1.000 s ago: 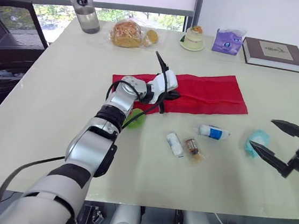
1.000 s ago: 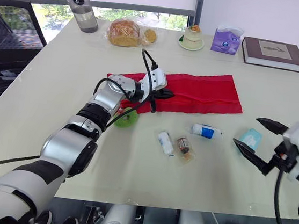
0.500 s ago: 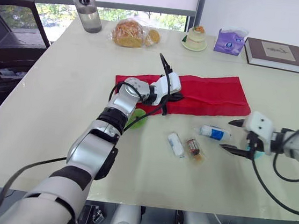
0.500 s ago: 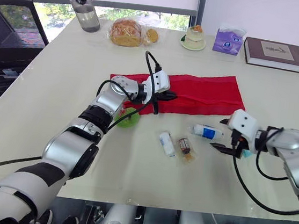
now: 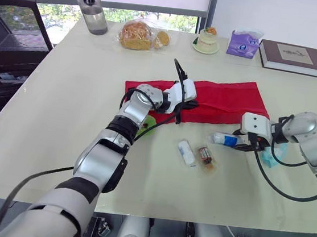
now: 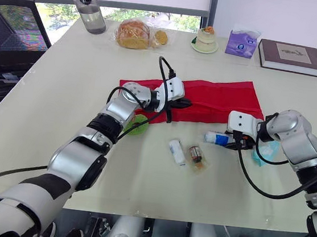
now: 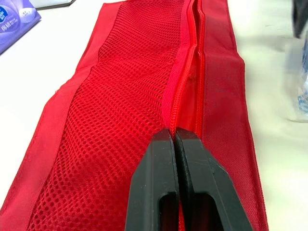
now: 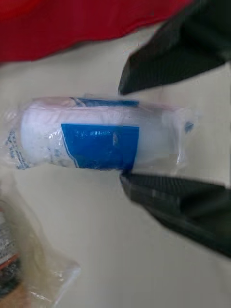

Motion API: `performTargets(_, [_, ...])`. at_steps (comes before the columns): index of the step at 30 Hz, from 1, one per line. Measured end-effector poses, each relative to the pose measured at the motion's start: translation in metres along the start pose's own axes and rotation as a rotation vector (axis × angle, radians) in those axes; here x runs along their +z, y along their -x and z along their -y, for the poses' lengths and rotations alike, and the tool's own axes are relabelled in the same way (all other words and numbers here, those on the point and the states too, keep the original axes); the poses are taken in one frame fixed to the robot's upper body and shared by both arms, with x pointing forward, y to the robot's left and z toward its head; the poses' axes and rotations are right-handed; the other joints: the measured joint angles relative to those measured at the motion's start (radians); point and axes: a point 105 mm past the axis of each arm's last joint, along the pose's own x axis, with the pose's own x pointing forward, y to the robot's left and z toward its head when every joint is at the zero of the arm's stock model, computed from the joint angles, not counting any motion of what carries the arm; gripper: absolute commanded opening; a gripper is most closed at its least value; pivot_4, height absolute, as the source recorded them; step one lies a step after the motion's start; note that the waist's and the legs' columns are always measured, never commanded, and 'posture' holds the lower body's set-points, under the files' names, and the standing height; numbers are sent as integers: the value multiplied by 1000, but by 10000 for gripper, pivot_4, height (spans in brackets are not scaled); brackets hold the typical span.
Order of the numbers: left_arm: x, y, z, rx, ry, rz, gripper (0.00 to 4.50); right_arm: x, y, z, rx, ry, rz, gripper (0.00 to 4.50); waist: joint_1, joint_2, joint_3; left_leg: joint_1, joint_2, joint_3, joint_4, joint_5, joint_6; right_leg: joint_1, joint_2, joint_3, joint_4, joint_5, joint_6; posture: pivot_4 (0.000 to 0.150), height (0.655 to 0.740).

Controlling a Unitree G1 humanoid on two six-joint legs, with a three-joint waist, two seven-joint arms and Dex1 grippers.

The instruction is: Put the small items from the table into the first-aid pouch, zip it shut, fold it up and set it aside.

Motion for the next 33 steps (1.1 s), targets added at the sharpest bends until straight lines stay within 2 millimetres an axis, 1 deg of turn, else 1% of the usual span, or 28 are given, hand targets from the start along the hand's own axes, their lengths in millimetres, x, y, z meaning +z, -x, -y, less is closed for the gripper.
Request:
performTargets(1, [0,0,0,1,0,1,0,0,-1,1,5,1,-3,9146,0,0,0,0,0,0,0,0,0,0,0,0,0,0,0,1500,7400])
performTargets(2, [0,0,0,1,0,1,0,0,-1,1,5,1,-3,7719,0,0,0,0,0,0,0,0,0,0,0,0,0,0,0,1500,7400])
performTargets(3, [1,0,0,3,-1,2,0,1,0,2,9,13,-9,5054,0,0,0,0,0,0,0,0,0,0,0,0,0,0,0,1500,7400])
performTargets(4, [1,-1,0,3,-1,3,0,1,1,2,12,16,-11,1066,0,0,0,0,0,0,0,0,0,0,0,0,0,0,0,1500,7400])
performTargets(6, [1,-1,0,3,-1,3,0,1,1,2,17,9,-13,20,1,0,0,0,0,0,0,0,0,0,0,0,0,0,0,1500,7400])
performTargets(8, [0,-1,1,2,4,2,0,0,2,1,15,-21,-8,20,1,0,0,0,0,0,0,0,0,0,0,0,0,0,0,1500,7400])
performTargets(10, [-3,-1,3,0,15,-2,0,2,1,2,-4,-105,23,20,1,0,0,0,0,0,0,0,0,0,0,0,0,0,0,1500,7400])
performTargets(11, [-5,-1,4,-2,24,-7,0,6,-2,9,-67,-212,62,20,-2,0,0,0,0,0,0,0,0,0,0,0,1,0,0,1500,7400])
performTargets(12, [-4,-2,5,-4,25,-4,0,7,-3,12,-88,-243,71,20,-2,0,0,0,0,0,0,0,0,0,0,0,2,0,0,1500,7400])
performTargets(13, [-1,-4,6,-9,22,7,0,6,-6,19,-146,-330,73,20,-1,0,0,0,0,0,0,0,0,0,0,0,2,0,0,1500,7400])
performTargets(15, [3,-7,8,-15,21,22,0,5,-5,25,-208,-431,67,20,1,0,0,0,0,0,0,0,0,0,0,0,2,0,0,1500,7400])
performTargets(18, [4,-8,9,-17,29,24,0,5,-5,30,-264,-526,46,20,1,0,0,0,0,0,0,0,0,0,0,0,2,0,0,1500,7400])
performTargets(24, [11,-18,16,-30,60,48,0,8,-9,36,-332,-592,13,20,0,1,0,0,0,0,0,0,0,-1,0,0,2,0,0,1500,7400])
performTargets(26, [19,-24,23,-42,63,73,0,20,-13,41,-350,-608,25,20,-3,1,0,0,0,0,0,0,0,-1,0,0,3,0,0,1500,7400])
performTargets(29, [29,-36,36,-78,62,107,0,34,-14,45,-352,-588,39,20,1,1,0,-1,0,-1,0,0,0,-1,0,0,2,0,0,1500,7400])
performTargets(33, [37,-42,44,-103,45,123,0,40,-18,45,-348,-568,19,20,-1,1,0,-2,0,0,0,0,0,-1,0,0,1,0,0,1500,7400])
